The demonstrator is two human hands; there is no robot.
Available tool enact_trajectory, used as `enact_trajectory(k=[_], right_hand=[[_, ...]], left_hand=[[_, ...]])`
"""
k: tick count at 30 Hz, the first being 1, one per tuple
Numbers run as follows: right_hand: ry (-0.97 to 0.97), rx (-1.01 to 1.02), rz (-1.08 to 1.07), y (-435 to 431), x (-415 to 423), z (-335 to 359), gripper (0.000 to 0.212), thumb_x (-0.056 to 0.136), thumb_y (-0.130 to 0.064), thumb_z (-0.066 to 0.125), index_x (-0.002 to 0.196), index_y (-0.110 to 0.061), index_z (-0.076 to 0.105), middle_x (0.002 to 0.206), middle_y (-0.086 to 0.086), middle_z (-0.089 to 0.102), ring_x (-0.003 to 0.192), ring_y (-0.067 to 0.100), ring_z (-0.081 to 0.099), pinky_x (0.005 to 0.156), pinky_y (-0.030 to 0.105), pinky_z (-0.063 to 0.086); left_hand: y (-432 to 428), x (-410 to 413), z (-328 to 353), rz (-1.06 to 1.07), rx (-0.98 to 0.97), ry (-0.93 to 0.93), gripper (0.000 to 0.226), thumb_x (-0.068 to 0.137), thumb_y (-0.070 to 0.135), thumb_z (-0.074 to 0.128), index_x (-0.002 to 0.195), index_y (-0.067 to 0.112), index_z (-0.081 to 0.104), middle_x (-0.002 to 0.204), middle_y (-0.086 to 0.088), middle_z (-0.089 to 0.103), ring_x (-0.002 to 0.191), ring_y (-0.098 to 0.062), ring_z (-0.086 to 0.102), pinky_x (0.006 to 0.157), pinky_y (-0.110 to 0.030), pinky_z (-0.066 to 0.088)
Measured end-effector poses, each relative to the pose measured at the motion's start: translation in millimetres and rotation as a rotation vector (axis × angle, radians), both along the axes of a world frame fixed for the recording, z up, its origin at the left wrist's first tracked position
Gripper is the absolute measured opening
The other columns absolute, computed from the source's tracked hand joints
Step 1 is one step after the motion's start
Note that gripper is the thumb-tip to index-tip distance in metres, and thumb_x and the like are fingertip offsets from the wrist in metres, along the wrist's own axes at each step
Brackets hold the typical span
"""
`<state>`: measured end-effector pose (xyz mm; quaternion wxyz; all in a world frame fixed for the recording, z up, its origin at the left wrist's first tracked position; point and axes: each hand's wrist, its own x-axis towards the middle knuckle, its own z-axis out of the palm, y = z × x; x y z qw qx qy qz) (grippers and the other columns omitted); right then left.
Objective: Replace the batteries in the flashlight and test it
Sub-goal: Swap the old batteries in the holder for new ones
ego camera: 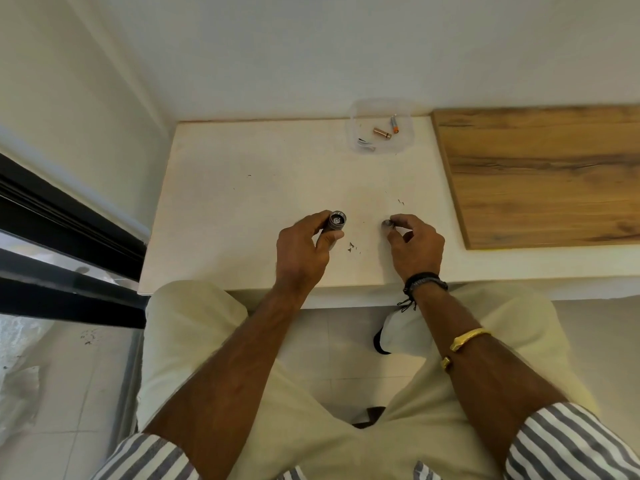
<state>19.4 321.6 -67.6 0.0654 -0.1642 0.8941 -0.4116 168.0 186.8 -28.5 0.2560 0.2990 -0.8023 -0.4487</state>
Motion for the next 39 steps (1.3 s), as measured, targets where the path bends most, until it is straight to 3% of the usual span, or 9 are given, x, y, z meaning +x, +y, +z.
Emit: enact_trajectory(k=[5,7,10,13,15,19,22,31,39], right_hand=[[-0.005,0.06,-0.032,0.8,0.9,-1.6,0.02,0.091,-0.031,0.073,0.109,-0.024,0.074,0.105,-0.004,0.076,0.075,0.011,0.061,0.075,0.028,0.053],[0.023,0.063,-0.031,-0.5,3.4,2.3,0.024,0.089,-0.03,0.075,0.111,-0.022,0.073,0.108,-0.002,0.072,0.075,0.013,0.061,0.077,0.033,0.057],[0.029,-0.098,-0.024,-4.6,8.4,15.2,0.024,0.087,-0.026,0.076,0.11,-0.02,0.072,0.104,-0.002,0.071,0.075,0.014,0.064,0.071,0.026,0.053],[-0.353,-0.372,0.075,-7.4,17.7,30.3,0.014,0.091,-0.015,0.071,0.104,-0.018,0.076,0.09,0.007,0.076,0.071,0.016,0.07,0.059,0.029,0.056],[-0.648,-0.494,0.152,-6.6,25.2,37.1,0.016,0.095,-0.012,0.066,0.109,-0.012,0.075,0.096,0.012,0.077,0.073,0.019,0.072,0.057,0.029,0.057],[-0.985,-0.6,0.157,-1.9,29.6,40.2,0.025,0.101,-0.014,0.06,0.12,-0.001,0.069,0.117,0.022,0.072,0.093,0.031,0.072,0.074,0.031,0.064],[-1.13,-0.688,0.136,0.0,27.4,40.1,0.028,0.1,-0.011,0.059,0.123,0.003,0.067,0.119,0.022,0.072,0.093,0.031,0.074,0.078,0.032,0.064],[-1.18,-0.751,0.122,7.4,23.3,41.0,0.024,0.096,0.0,0.061,0.117,0.006,0.068,0.113,0.023,0.074,0.096,0.031,0.076,0.078,0.031,0.063],[-1.107,-0.771,0.021,17.6,14.5,44.1,0.016,0.089,0.005,0.067,0.104,0.006,0.072,0.104,0.021,0.076,0.086,0.029,0.078,0.069,0.027,0.063]], left_hand=[[-0.1,-2.8,-2.0,-0.015,-0.066,-0.019,0.03,0.09,0.022,0.07,0.119,0.015,0.069,0.112,0.002,0.074,0.102,-0.011,0.066,0.093,-0.024,0.05],[0.4,-2.1,-2.6,-0.042,-0.12,-0.038,0.029,0.092,0.022,0.067,0.12,0.013,0.067,0.112,-0.001,0.073,0.101,-0.014,0.066,0.09,-0.027,0.051],[2.3,-1.6,-2.1,-0.117,-0.169,-0.089,0.026,0.097,0.021,0.06,0.121,0.011,0.058,0.114,-0.004,0.066,0.1,-0.017,0.062,0.085,-0.031,0.052],[4.0,-3.6,-1.6,-0.21,-0.263,-0.19,0.025,0.098,0.019,0.056,0.122,0.012,0.054,0.115,-0.006,0.057,0.099,-0.021,0.055,0.081,-0.038,0.052],[3.2,-5.4,0.2,-0.259,-0.413,-0.291,0.028,0.094,0.015,0.06,0.122,0.015,0.056,0.115,-0.006,0.056,0.101,-0.023,0.052,0.082,-0.039,0.05],[0.0,-9.9,10.6,-0.337,-0.693,-0.379,0.044,0.078,0.0,0.068,0.118,0.017,0.064,0.11,-0.006,0.059,0.103,-0.026,0.052,0.089,-0.038,0.042],[-3.2,-11.6,19.8,-0.358,-0.86,-0.33,0.032,0.081,0.003,0.061,0.11,0.014,0.069,0.102,-0.007,0.06,0.099,-0.028,0.053,0.086,-0.039,0.041],[1.0,-14.4,27.3,-0.36,-0.937,-0.255,0.023,0.08,0.007,0.073,0.103,0.01,0.073,0.096,-0.009,0.063,0.095,-0.03,0.056,0.082,-0.041,0.047],[-11.6,-10.3,11.9,-0.24,-0.799,-0.281,0.031,0.08,0.008,0.076,0.108,0.019,0.069,0.1,-0.002,0.064,0.095,-0.024,0.056,0.086,-0.038,0.042]])
